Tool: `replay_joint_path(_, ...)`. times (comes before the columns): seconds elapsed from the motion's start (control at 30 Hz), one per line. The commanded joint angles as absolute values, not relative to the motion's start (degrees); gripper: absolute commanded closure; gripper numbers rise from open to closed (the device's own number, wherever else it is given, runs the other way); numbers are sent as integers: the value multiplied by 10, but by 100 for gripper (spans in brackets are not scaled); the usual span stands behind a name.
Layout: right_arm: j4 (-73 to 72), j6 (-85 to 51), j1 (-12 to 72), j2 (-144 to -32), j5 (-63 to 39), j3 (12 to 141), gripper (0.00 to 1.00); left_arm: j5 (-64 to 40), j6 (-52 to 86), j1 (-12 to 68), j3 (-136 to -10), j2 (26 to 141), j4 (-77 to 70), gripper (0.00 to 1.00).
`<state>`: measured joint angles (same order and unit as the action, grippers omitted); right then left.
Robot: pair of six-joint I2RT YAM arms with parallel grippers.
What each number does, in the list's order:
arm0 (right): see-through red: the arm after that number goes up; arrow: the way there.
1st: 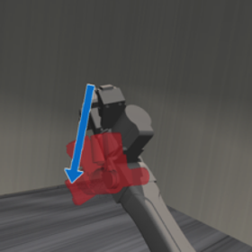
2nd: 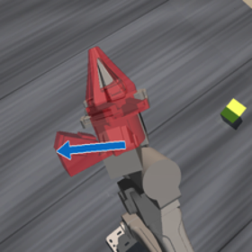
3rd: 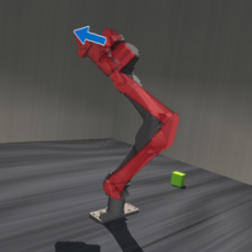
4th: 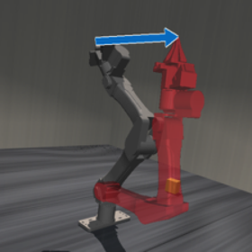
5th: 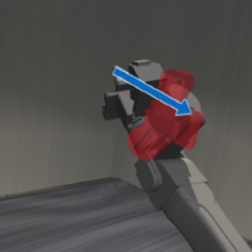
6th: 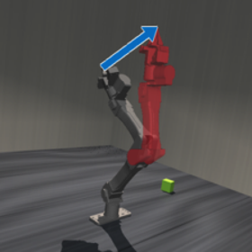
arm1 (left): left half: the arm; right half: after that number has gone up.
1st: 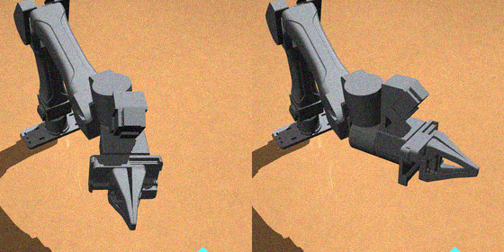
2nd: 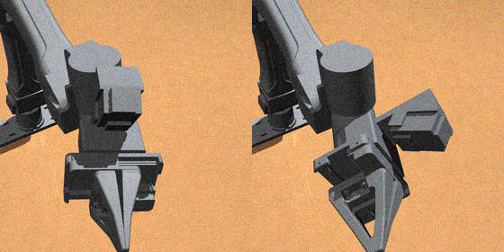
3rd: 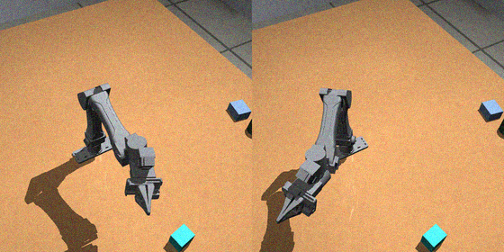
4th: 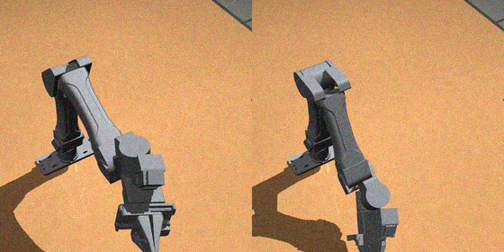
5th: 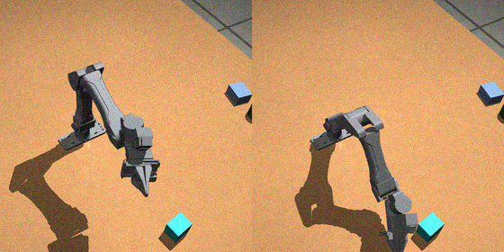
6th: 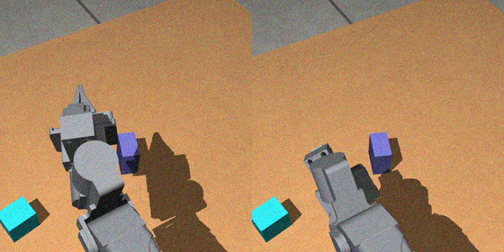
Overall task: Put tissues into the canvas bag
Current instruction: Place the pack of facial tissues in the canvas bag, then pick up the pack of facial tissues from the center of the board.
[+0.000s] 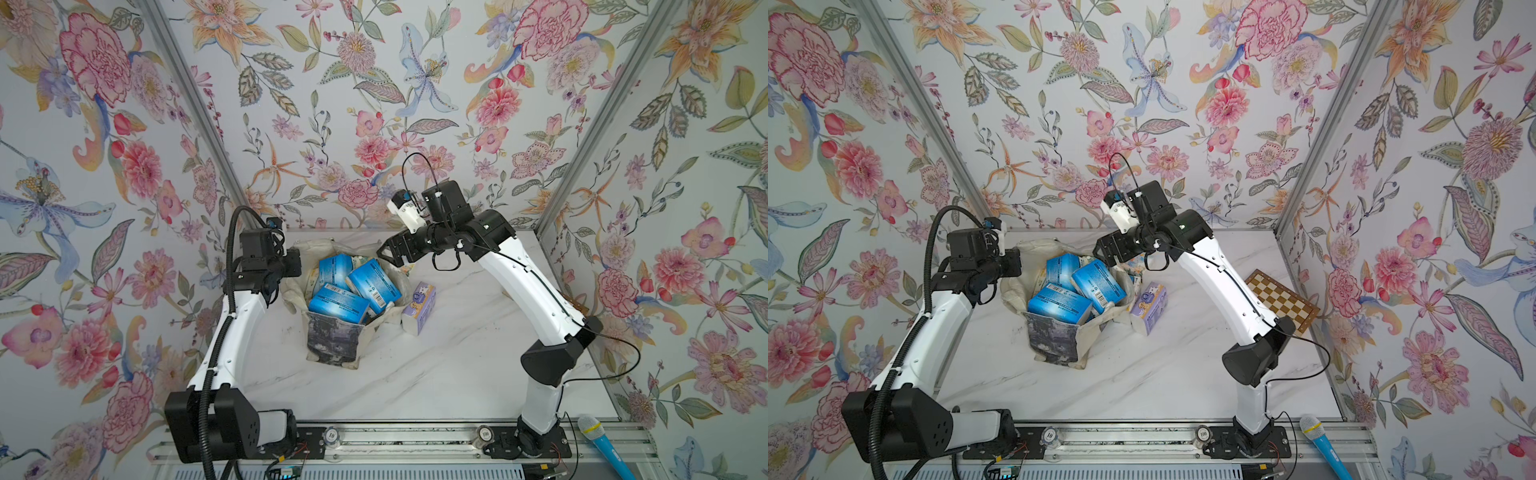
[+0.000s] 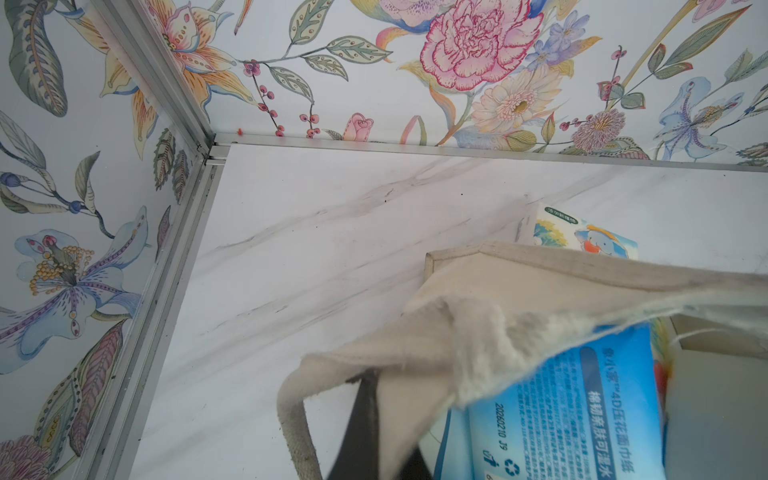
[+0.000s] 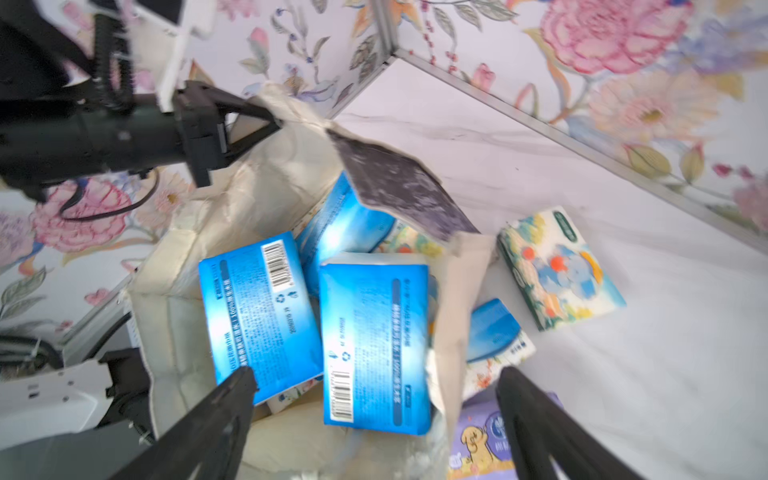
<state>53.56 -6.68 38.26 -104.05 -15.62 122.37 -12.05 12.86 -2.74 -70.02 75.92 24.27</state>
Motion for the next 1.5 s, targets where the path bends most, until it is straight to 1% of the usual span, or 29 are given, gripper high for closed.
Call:
replay_joint_path(0.0,398,-183,323,-961,-127,1053,21,-123,134,-40,-700,758,187,96)
replay_joint_path(0.03,365,-210,306,-934,-122,991,26,-124,134,-41,-700,759,186,96)
replay_joint_path(0.07,343,-232,293,-913,-112,936,32,-125,134,-41,-700,759,186,96)
replay_joint_path(0.1,333,-247,287,-900,-102,898,36,-126,135,-41,-700,760,186,96)
replay_joint_path(0.17,329,-269,283,-885,-83,834,36,-127,135,-42,-701,760,187,96)
replay_joint_path(0.23,329,-287,285,-882,-89,792,34,-127,134,-42,-701,760,187,96)
replay_joint_path(0.33,329,-306,296,-893,-102,754,27,-128,135,-42,-699,761,188,97)
replay_joint_path(0.53,314,-324,338,-923,-95,741,14,-130,136,-42,-697,759,190,97)
replay_joint_path(0.6,307,-332,348,-932,-91,740,10,-130,136,-42,-697,757,190,97)
replay_joint_path(0.7,296,-346,356,-943,-84,734,3,-129,135,-42,-697,755,190,97)
replay_joint_path(0.93,280,-366,360,-957,-63,719,2,-129,131,-42,-698,758,191,97)
replay_joint_path(1.47,272,-360,358,-1025,-72,726,2,-130,122,-45,-693,759,194,97)
